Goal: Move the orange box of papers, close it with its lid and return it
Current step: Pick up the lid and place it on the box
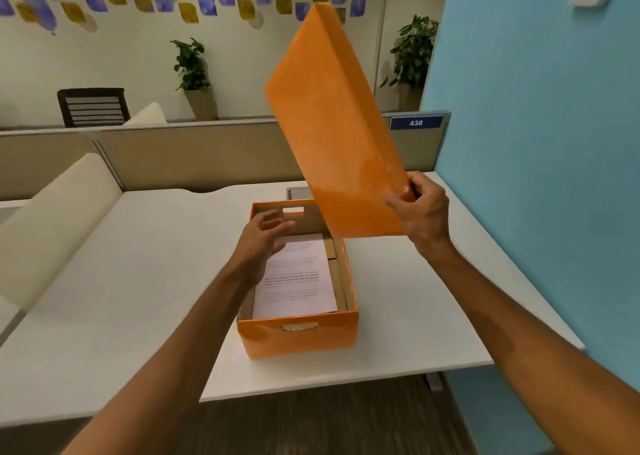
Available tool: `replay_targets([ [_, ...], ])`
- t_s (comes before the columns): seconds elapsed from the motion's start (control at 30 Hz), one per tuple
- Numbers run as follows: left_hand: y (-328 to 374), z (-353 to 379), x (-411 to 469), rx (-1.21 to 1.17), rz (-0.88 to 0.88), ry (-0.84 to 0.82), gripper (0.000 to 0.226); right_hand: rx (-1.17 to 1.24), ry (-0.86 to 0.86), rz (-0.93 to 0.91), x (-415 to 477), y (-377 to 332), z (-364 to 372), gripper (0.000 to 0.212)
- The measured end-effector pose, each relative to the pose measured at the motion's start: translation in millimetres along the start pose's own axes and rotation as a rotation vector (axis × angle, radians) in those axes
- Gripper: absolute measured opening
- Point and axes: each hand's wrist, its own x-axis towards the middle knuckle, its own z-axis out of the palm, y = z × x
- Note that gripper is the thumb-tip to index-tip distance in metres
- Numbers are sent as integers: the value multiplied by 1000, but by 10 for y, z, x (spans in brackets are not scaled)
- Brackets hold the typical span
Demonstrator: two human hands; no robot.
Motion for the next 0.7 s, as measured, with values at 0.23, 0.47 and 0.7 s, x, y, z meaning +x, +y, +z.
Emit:
replay_targets([
  [0.23,-166,-182,-22,136,-46,-51,73,417,-84,331,-33,-20,-43,44],
  [0.47,-373,-442,-103,98,-102,-41,54,524,-163,661,-218,236,98,54],
  [0.7,-549,-736,-119,142,-91,103,51,509,-274,810,-424,475,338,44],
])
